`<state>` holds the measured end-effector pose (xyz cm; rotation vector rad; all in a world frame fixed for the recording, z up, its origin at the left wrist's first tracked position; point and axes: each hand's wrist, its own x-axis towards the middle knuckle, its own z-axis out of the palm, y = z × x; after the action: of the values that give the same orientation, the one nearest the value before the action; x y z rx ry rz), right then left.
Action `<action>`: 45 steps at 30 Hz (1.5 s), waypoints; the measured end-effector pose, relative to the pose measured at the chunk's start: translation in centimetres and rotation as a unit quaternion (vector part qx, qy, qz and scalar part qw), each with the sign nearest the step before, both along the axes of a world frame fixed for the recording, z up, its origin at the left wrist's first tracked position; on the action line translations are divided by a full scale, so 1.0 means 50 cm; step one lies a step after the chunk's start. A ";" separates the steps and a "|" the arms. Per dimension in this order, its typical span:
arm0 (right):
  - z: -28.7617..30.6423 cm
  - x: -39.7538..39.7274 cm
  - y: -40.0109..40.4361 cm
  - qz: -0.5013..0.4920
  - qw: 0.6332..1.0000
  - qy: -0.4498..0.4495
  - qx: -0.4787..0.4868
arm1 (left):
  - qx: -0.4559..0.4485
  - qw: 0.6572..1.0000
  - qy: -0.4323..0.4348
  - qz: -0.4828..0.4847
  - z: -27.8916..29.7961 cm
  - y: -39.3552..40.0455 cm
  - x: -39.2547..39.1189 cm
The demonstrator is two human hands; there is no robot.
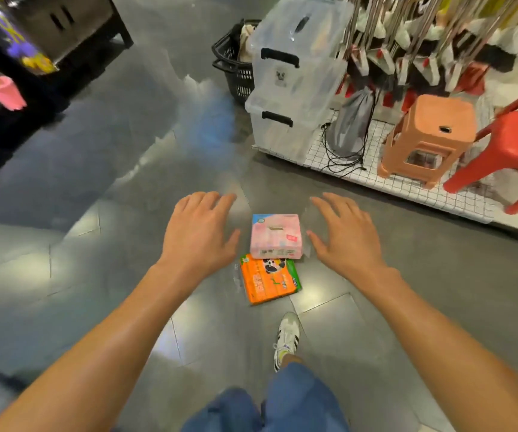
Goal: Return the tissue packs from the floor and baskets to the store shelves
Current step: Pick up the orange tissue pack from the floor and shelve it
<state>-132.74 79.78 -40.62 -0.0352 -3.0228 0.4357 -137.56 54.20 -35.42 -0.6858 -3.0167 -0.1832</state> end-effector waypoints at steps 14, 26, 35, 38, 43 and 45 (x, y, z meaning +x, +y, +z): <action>-0.683 -0.246 0.066 0.001 0.982 -0.175 -0.066 | 0.037 0.987 -0.152 0.048 -0.624 0.104 -0.255; -1.351 -0.226 0.044 -0.048 0.899 -0.433 -0.043 | -0.007 0.863 -0.456 0.218 -1.399 0.040 -0.238; -1.600 -0.242 0.029 -0.284 0.835 -0.372 -0.290 | 0.252 0.661 -0.504 0.496 -1.689 0.026 -0.185; -1.631 -0.235 0.025 -0.321 0.816 -0.347 -0.333 | 0.306 0.630 -0.506 0.504 -1.719 0.034 -0.173; -1.641 -0.234 0.031 -0.326 0.796 -0.353 -0.368 | 0.374 0.642 -0.469 0.477 -1.727 0.049 -0.144; -1.638 -0.233 0.030 -0.324 0.790 -0.366 -0.371 | 0.374 0.654 -0.464 0.466 -1.717 0.047 -0.140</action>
<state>-144.40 81.28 -122.54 -1.5442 -2.8722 1.7896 -144.58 56.56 -121.27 1.3889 -2.9321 -1.9968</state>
